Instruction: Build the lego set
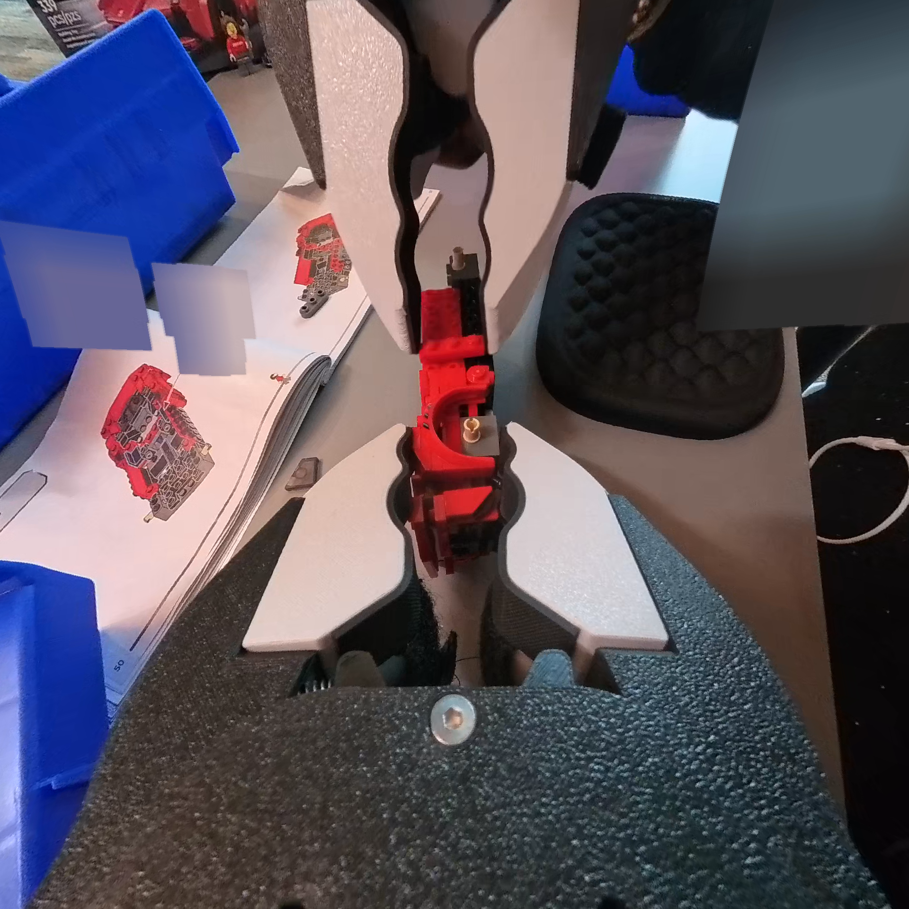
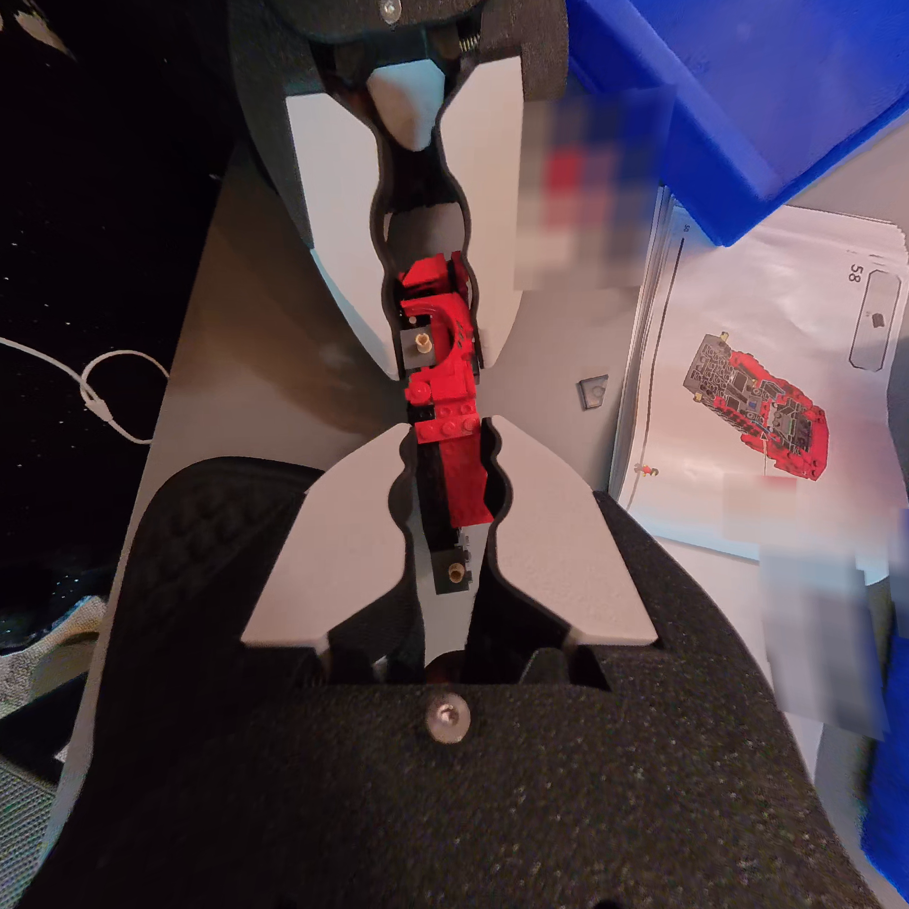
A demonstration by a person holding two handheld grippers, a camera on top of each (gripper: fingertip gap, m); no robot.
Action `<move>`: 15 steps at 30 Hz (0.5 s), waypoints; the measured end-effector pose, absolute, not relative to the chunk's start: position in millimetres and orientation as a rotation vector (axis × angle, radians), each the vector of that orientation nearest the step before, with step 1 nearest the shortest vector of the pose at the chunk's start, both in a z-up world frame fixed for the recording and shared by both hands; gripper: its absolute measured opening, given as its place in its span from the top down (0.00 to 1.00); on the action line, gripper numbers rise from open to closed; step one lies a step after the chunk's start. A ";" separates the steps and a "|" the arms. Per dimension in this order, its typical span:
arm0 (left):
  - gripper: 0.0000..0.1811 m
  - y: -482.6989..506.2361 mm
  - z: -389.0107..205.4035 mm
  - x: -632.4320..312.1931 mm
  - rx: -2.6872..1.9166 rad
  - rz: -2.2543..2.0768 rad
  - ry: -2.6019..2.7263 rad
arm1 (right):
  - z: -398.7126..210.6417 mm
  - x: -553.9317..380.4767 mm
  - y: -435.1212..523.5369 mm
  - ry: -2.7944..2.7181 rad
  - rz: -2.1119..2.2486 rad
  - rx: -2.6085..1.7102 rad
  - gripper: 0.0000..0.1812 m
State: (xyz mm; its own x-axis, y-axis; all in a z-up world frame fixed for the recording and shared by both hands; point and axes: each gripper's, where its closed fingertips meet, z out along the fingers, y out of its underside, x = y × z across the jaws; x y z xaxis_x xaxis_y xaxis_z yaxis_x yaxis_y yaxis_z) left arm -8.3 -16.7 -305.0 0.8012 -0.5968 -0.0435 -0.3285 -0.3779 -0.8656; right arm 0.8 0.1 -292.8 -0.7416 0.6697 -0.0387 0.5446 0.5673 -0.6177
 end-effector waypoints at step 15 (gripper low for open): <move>0.83 -16.5 -305.3 -8.5 -1.993 -0.343 0.687 | -294.3 -0.7 -4.4 -2.636 0.785 -1.073 0.86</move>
State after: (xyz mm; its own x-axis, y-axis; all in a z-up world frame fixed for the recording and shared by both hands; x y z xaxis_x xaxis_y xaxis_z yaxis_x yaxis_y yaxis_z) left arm -8.5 -16.5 -305.3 0.8016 -0.5964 -0.0414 -0.3249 -0.3765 -0.8676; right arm -0.7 -4.4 -294.3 -0.7206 0.6930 -0.0235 0.5929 0.5982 -0.5391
